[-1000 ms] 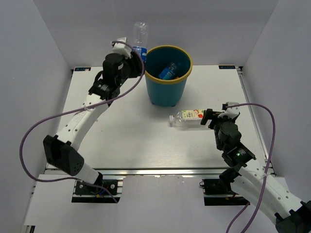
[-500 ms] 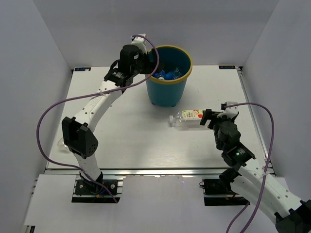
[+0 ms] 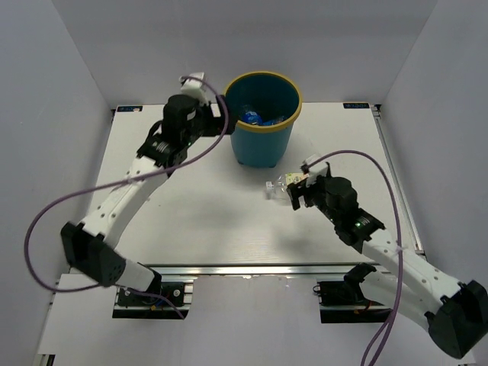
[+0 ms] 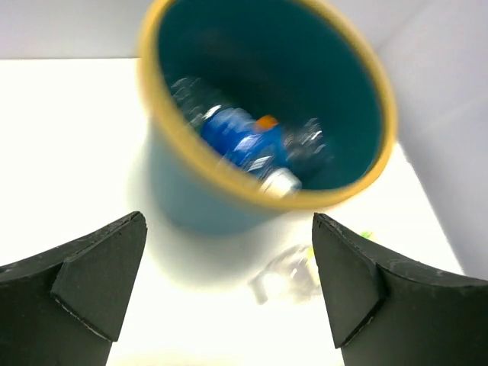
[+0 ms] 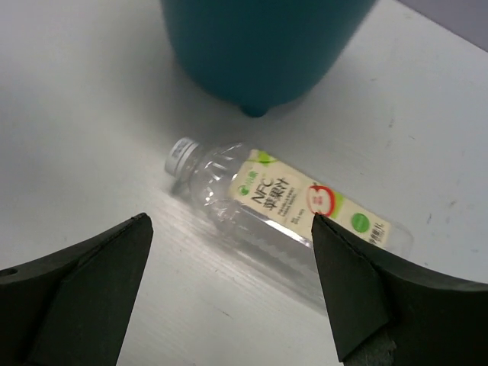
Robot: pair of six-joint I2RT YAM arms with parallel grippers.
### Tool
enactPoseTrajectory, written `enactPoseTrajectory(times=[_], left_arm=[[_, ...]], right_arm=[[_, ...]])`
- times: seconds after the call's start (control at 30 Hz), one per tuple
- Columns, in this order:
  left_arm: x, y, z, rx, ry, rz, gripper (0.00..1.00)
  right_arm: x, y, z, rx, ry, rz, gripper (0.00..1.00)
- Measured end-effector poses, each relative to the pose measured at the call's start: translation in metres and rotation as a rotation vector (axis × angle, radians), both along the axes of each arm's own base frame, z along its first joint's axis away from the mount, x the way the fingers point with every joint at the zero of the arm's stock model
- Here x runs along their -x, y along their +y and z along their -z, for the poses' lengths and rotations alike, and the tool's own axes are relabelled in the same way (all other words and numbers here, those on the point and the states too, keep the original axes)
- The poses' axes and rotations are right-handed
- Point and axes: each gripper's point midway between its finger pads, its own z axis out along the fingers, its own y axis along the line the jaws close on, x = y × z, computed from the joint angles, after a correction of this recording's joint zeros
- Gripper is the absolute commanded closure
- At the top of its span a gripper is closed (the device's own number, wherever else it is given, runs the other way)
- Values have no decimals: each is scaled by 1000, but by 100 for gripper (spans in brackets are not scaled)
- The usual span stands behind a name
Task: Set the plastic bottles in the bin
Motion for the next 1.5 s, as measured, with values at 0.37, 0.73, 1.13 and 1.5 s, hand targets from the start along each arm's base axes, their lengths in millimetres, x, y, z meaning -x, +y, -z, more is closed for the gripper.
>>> enactPoseTrajectory(times=[0.37,0.73,1.13,1.5], left_arm=[[110,131,119,5,172,-462,2],[133,159,203,-41,388,-663,2],[133,166,200,-37,369,-702,2],[134,168,191,-17,344,-710,2]], right_arm=[[-4,91,48,477,86,-357,11],[-53,88,122,941,176,-288,11],[-78,87,154,1142,185,-251,67],[-65,81,117,1061,179,-222,100]])
